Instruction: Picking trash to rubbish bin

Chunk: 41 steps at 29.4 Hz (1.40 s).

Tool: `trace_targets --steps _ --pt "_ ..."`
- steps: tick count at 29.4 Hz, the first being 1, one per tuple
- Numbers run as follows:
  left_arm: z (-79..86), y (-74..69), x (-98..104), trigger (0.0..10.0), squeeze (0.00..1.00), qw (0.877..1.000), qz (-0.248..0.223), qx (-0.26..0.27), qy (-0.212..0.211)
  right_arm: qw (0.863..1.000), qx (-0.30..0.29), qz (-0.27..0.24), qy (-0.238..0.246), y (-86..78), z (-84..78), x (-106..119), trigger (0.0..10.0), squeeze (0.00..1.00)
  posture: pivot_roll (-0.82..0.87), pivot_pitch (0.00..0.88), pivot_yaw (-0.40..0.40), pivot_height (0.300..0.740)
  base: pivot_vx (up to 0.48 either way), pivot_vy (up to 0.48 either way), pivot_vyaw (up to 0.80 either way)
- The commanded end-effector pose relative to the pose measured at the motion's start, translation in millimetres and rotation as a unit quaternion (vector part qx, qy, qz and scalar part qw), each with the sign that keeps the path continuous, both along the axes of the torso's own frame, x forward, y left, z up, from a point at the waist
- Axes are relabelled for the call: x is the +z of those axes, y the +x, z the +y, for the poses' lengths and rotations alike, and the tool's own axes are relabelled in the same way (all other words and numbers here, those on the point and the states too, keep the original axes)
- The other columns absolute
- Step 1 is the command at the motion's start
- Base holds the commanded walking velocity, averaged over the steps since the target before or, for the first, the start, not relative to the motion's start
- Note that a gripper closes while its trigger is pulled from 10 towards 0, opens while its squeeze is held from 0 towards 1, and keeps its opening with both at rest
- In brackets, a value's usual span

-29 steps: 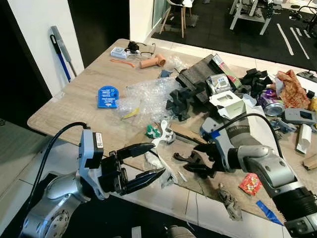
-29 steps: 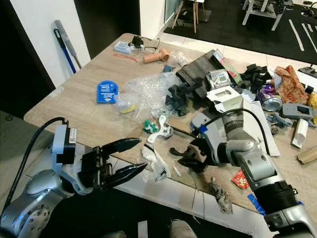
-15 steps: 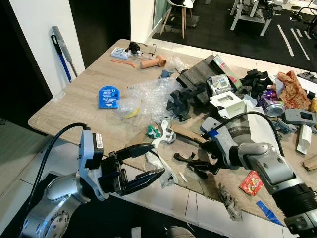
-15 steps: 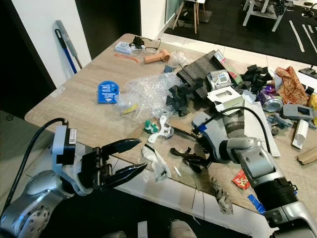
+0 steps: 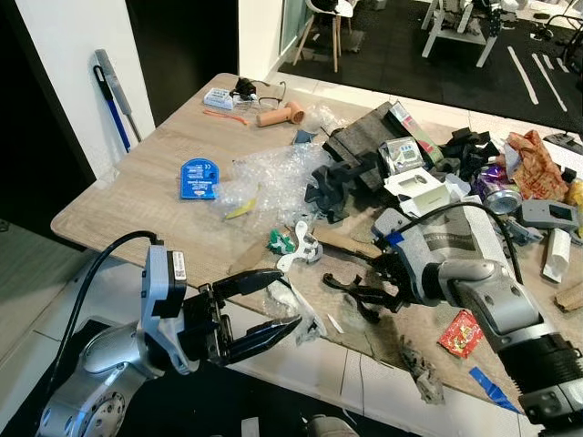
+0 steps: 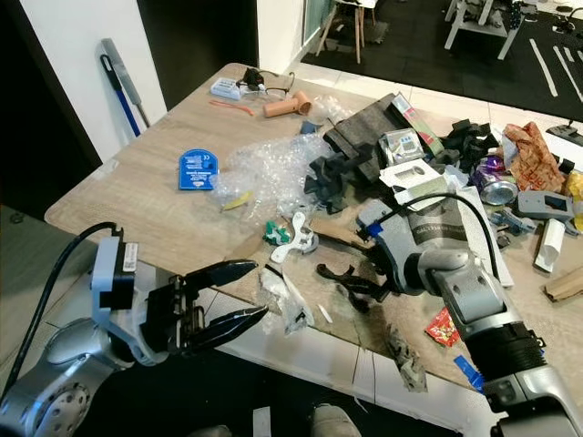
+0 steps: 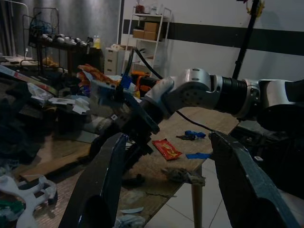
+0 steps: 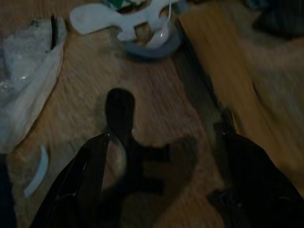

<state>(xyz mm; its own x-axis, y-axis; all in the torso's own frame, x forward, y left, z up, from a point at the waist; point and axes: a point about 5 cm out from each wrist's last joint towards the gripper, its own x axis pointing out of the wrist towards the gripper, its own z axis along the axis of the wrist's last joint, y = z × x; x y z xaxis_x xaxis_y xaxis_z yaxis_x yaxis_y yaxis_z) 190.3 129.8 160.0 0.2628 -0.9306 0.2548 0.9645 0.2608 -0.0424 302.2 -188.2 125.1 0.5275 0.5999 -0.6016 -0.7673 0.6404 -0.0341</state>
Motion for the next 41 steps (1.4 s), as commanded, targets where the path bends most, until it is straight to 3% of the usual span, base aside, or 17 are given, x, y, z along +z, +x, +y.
trace_targets --steps 1,4,10,15,21,25,31,41 --pt "2.2 0.9 -1.7 10.0 0.0 1.0 0.0 -0.002 0.008 1.0 0.015 -0.009 -0.026 1.0 2.0 2.2 10.0 0.0 -0.11 0.0 -0.043 0.74 0.0 0.0 0.0" --pt "2.6 1.8 -2.7 10.0 0.0 1.0 0.001 -0.001 0.008 0.997 0.014 -0.016 -0.068 4.0 0.5 0.3 10.0 0.0 -0.11 0.0 -0.042 0.74 0.0 0.0 0.0" --pt "4.6 2.4 -5.9 10.0 0.0 1.0 0.003 -0.002 0.006 0.994 0.021 -0.003 -0.104 2.6 2.1 -5.7 10.0 0.0 -0.11 0.0 -0.042 0.74 0.0 0.0 0.0" --pt "7.0 3.5 -8.5 10.0 0.0 1.0 0.004 -0.004 0.005 0.995 0.032 0.017 -0.088 -2.1 4.4 -9.3 10.0 0.0 -0.11 0.0 -0.044 0.74 0.0 0.0 0.0" --pt "11.4 5.6 -13.4 10.0 0.0 1.0 0.007 -0.005 0.005 0.999 0.043 0.0 -0.016 -0.8 15.4 15.0 10.0 0.0 -0.11 0.0 -0.044 0.74 0.0 0.0 0.0" --pt "12.6 6.2 -15.6 10.0 0.0 1.0 0.008 -0.006 0.005 0.998 0.055 -0.004 0.0 -1.6 19.7 24.8 10.0 0.0 -0.11 0.0 -0.044 0.74 0.0 0.0 0.0" --pt "13.5 7.0 -17.8 10.0 0.0 1.0 0.008 -0.007 0.005 0.997 0.073 0.003 -0.004 -6.6 22.7 25.1 10.0 0.0 -0.11 0.0 -0.044 0.74 0.0 0.0 0.0" --pt "10.7 4.8 -14.5 10.0 0.0 1.0 0.004 -0.008 0.001 0.993 0.086 0.026 -0.076 -17.1 15.7 12.4 10.0 0.0 -0.12 0.0 -0.044 0.74 0.0 0.0 0.0"
